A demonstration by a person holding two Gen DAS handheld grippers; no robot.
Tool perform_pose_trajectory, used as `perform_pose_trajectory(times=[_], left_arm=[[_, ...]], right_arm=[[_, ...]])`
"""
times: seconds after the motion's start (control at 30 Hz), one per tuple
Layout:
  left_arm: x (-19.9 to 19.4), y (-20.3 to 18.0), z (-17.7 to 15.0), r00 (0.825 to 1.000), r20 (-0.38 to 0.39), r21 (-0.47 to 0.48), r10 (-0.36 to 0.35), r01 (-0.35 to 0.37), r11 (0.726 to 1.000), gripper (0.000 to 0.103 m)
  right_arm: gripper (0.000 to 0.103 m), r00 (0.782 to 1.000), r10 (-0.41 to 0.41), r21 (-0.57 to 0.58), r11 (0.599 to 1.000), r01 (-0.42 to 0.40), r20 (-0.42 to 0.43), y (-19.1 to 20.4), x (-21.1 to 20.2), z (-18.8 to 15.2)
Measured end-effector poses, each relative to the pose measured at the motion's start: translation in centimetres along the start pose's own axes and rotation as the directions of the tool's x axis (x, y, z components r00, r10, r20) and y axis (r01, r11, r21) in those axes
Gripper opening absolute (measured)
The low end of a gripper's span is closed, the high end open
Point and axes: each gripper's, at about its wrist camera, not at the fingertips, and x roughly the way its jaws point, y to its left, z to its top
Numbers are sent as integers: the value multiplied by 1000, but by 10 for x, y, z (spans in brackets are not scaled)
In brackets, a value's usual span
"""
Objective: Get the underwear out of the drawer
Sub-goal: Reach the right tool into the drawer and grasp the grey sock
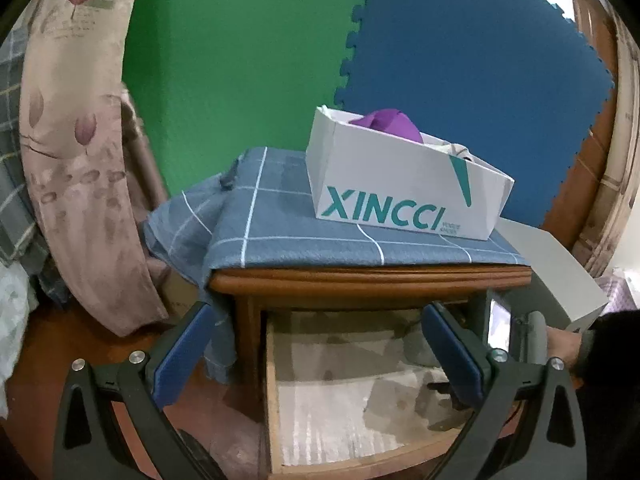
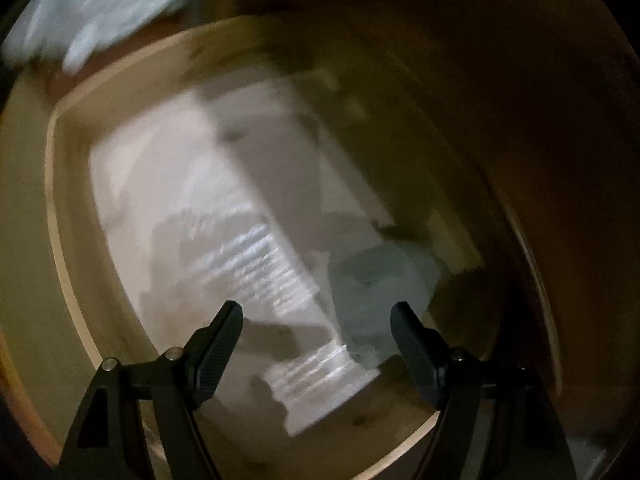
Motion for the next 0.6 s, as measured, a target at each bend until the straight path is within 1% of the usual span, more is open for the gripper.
perform_pose_trajectory(times=[0.03,0.07,0.13,0.17,0.2,0.23,0.27,0.37,0.4,0.43,0.47,0.5,0.6], left_arm=[[3,-2,-1,1000,-13,1,-4,4,1000,102],[5,-3,-1,1000,-20,3,-5,5,1000,102],[9,-7,-4,999,-37,15,-11,12,1000,102],[10,-10,-5,999,-43,26,-11,12,1000,102],[12,-13,-6,999,-50,40,-8,10,999,102],[15,-17,-8,998,-59,61,-3,7,998,102],[16,-19,-10,998,-65,73,-3,8,997,102],[22,-26,-14,996,-87,100,-7,16,995,102],[24,-27,-14,995,-94,103,-11,21,994,102],[27,-29,-15,994,-106,104,-18,29,994,102],[29,-30,-14,994,-112,102,-22,33,994,102],[31,-30,-14,993,-119,96,-27,38,995,102],[35,-30,-13,991,-131,74,-39,49,996,102]], right_arm=[[78,1000,-22,-39,999,23,9,2,3,-2],[78,999,-39,-43,998,39,5,1,8,-2],[78,1000,-24,-1,1000,24,-17,-10,24,-1],[78,999,-33,4,999,33,-21,-13,30,-1],[78,997,-67,-3,998,67,-28,-15,38,-2],[78,992,-123,-27,992,122,-36,-17,48,-4],[78,989,-146,-47,988,144,-37,-17,55,-5],[78,985,-159,-79,985,154,-65,-21,81,-6],[73,990,-135,-54,990,132,-45,-26,84,-5],[45,993,-115,-27,993,114,-40,-30,86,-4],[39,993,-104,-2,995,104,-49,-35,91,-3],[34,993,-110,-12,994,109,-42,-34,94,-2],[22,997,-76,13,997,76,-26,-37,94,-2]])
